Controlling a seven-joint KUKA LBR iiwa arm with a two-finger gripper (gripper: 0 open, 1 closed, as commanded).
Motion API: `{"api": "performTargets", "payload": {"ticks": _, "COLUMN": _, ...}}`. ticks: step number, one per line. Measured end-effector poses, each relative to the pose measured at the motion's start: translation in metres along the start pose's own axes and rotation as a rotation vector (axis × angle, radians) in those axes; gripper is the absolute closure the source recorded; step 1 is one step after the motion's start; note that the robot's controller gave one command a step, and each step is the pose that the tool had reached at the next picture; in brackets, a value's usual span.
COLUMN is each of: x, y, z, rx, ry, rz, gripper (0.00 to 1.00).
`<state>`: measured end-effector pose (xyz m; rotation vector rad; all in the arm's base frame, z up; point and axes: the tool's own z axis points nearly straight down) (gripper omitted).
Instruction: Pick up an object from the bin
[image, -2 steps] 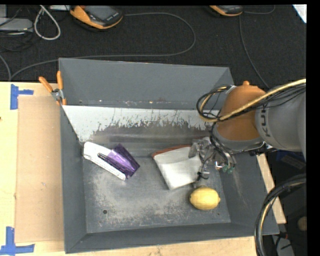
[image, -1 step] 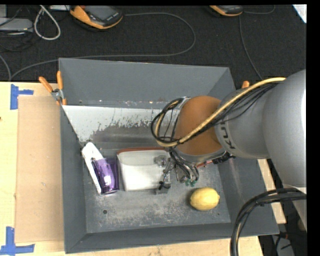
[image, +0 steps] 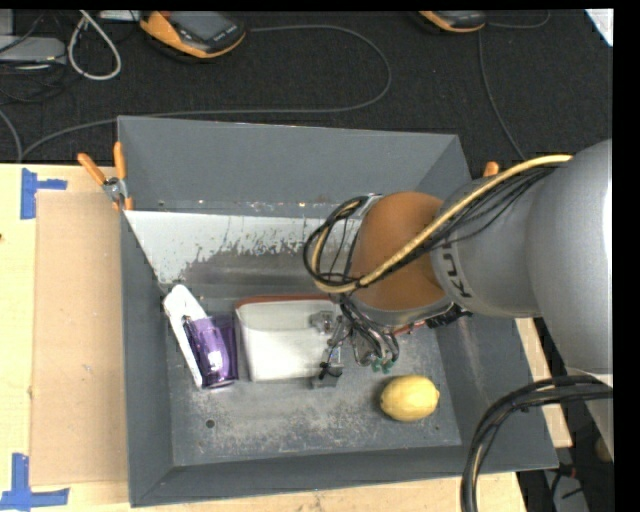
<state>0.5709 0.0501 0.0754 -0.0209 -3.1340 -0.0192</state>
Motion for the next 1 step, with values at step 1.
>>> {"api": "performTargets", "payload": {"ticks": 1, "x": 0.0024, "y": -0.0002, "z": -0.0160, "rx": 0.001, "ry": 0.008, "rz": -0.001, "gripper": 1.00}}
